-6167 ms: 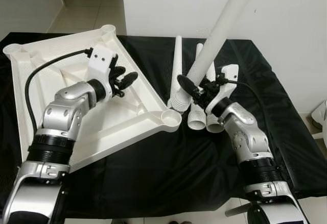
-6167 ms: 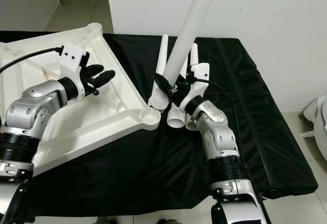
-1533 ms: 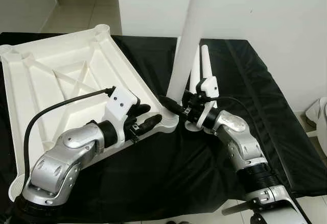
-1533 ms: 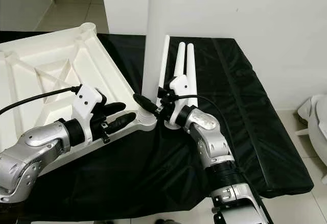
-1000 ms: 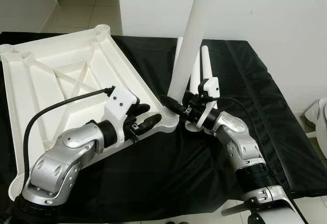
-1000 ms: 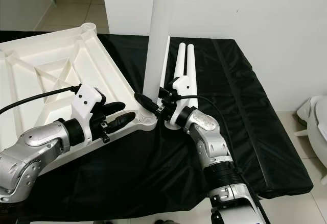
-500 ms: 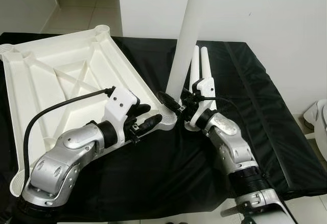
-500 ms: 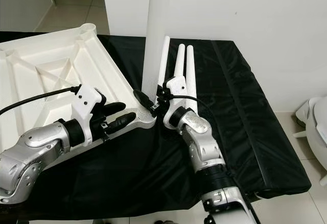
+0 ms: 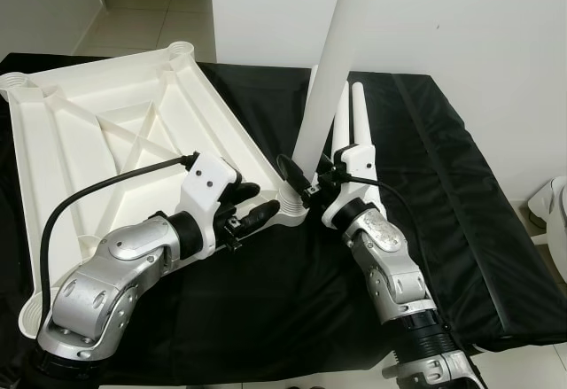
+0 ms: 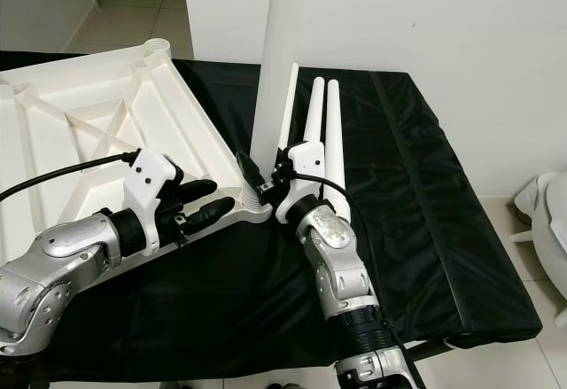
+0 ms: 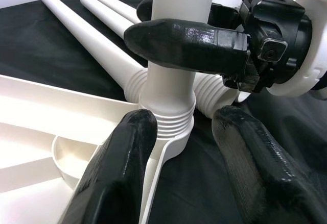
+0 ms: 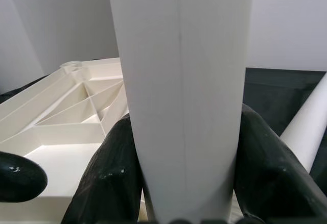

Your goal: Building children table

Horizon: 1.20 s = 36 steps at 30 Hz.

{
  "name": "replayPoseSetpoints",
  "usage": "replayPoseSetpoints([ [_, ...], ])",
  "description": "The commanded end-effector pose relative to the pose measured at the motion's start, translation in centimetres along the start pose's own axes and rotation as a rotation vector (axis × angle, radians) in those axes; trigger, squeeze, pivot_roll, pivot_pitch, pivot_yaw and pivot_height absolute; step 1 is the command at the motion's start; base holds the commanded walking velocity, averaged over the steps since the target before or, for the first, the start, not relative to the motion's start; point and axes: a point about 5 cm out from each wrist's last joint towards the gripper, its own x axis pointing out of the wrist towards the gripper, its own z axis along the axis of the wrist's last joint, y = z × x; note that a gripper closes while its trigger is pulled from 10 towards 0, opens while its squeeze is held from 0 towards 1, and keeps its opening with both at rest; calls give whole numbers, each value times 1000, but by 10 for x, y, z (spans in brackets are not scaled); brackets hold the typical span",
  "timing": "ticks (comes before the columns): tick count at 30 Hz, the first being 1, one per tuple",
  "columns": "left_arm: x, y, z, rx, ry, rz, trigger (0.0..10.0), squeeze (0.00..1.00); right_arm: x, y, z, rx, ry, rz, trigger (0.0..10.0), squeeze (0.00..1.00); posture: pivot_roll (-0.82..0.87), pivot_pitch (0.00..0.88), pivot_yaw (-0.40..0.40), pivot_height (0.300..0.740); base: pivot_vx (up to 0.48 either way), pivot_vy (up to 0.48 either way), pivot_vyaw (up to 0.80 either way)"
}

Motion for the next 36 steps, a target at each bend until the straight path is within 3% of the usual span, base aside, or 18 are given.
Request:
replayPoseSetpoints([
  [1,-1,-2,1,-5,-3,7,10000,0,-9,-7,-23,56,120,-145,10000,0,9,117,-65,740,0,0,0],
  [6,-1,-2,1,-5,-3,7,10000,0,-5,-6,-22,16,144,-207,10000,0,9,115,-65,740,0,0,0],
  [9,-2,-2,1,-5,-4,11,10000,0,-3,-8,-26,-18,193,-341,10000,0,15,112,-69,740,0,0,0],
  [27,-3,-1,2,-8,-4,18,10000,0,-2,0,-27,-1,194,-374,10000,0,14,114,-71,740,0,0,0],
  [28,-3,-2,2,-9,-4,18,10000,0,-2,0,-25,10,181,-365,10000,651,14,114,-71,740,0,0,0],
  [29,-3,-2,2,-10,-4,17,10000,0,-2,0,-23,21,162,-354,10000,1000,15,115,-71,740,0,0,0],
  [36,-3,-2,2,-15,-5,17,10000,0,-1,2,-13,57,85,-277,10000,1000,16,118,-71,740,0,0,0],
])
